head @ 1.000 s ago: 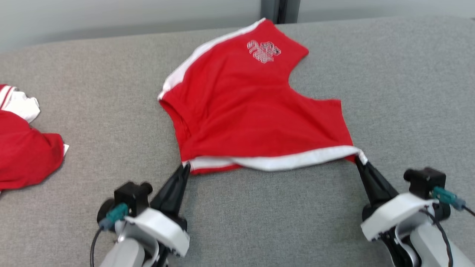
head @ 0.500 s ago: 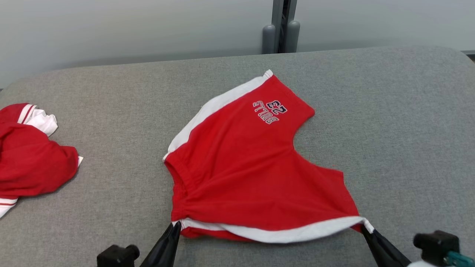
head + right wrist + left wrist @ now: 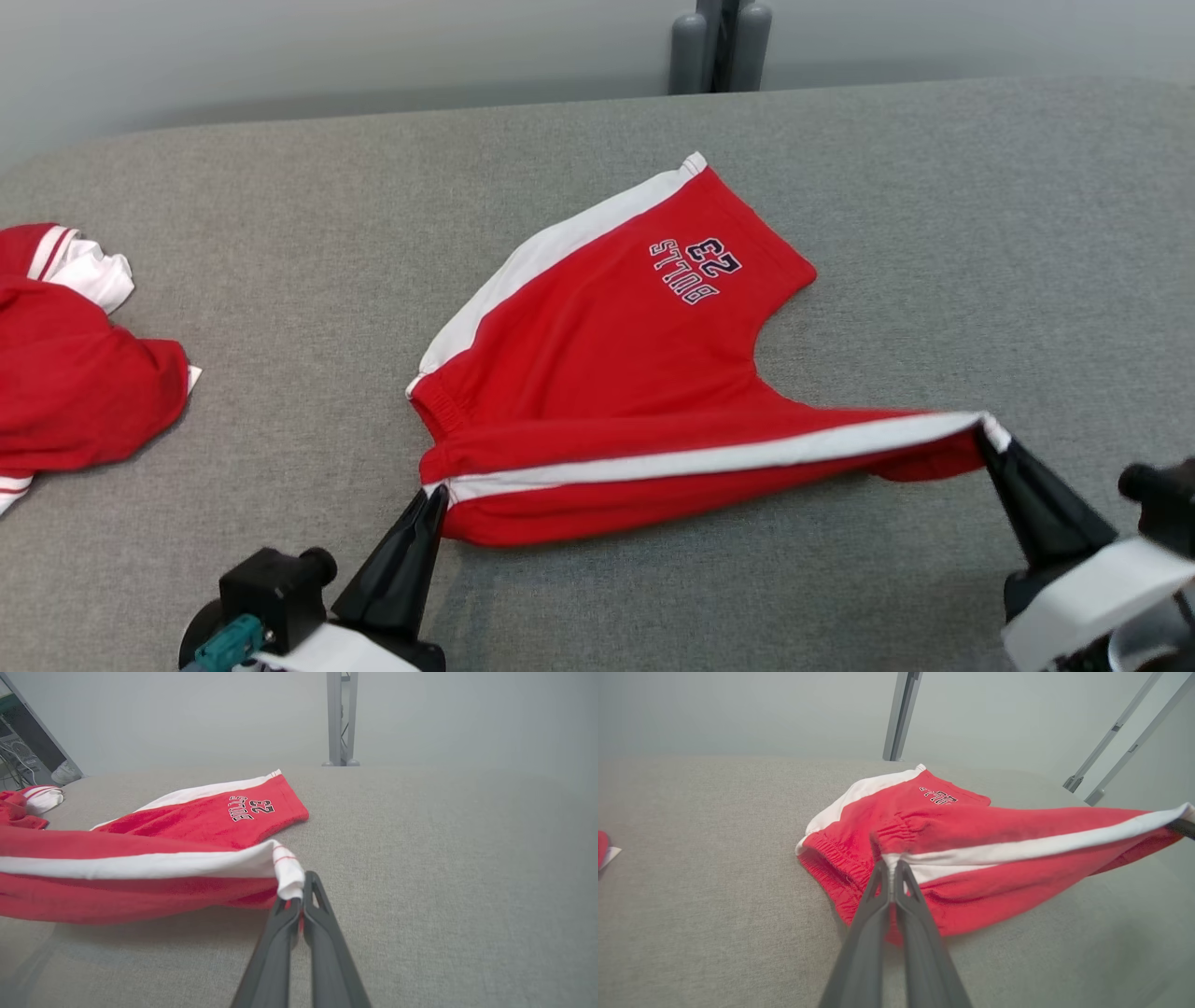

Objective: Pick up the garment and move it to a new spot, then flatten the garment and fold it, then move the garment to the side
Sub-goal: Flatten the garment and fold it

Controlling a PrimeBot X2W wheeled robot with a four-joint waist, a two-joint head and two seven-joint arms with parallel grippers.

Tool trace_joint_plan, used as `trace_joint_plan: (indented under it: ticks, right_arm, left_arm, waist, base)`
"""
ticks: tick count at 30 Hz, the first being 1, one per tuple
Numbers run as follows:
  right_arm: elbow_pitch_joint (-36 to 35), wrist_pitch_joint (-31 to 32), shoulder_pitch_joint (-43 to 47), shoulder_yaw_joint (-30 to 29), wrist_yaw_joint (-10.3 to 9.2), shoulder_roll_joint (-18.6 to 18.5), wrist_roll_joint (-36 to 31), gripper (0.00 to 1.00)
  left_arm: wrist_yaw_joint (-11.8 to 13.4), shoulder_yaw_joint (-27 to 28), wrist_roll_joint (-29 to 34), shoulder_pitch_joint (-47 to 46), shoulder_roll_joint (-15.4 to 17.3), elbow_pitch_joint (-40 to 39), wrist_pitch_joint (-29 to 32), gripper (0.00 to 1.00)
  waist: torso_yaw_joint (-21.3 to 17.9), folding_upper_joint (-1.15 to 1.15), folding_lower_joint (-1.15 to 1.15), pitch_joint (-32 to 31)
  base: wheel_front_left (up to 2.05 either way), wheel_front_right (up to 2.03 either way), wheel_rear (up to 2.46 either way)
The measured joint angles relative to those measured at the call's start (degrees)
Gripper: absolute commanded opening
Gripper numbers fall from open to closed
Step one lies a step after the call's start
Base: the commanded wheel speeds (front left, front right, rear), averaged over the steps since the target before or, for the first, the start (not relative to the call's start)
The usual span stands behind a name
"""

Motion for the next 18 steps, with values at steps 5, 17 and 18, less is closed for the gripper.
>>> trace_joint_plan:
  ticks: [5, 17, 18]
  right_arm:
    - [5.8, 0.1, -14.2, 1.3, 0.01, -5.4, 1.1, 0.00]
    - [35.9, -2.6, -49.9, 16.9, 0.01, -11.8, 7.1, 0.00]
    - [38.3, -3.3, -52.0, 18.5, 0.01, -11.9, 7.8, 0.00]
  left_arm:
    - [-2.0, 0.5, -1.3, -8.4, -1.0, 3.0, 1.4, 0.00]
    - [-9.3, -0.8, -5.8, -30.4, -8.2, 21.8, -0.6, 0.00]
    - [-9.9, -1.0, -5.8, -31.8, -8.8, 23.3, -1.0, 0.00]
  waist:
    - [1.4, 0.00, 0.00, 3.3]
    - [8.5, 0.00, 0.00, 12.2]
    - [9.2, 0.00, 0.00, 12.7]
  base:
    - [0.00, 0.00, 0.00]
    - [0.00, 0.00, 0.00]
    - [0.00, 0.00, 0.00]
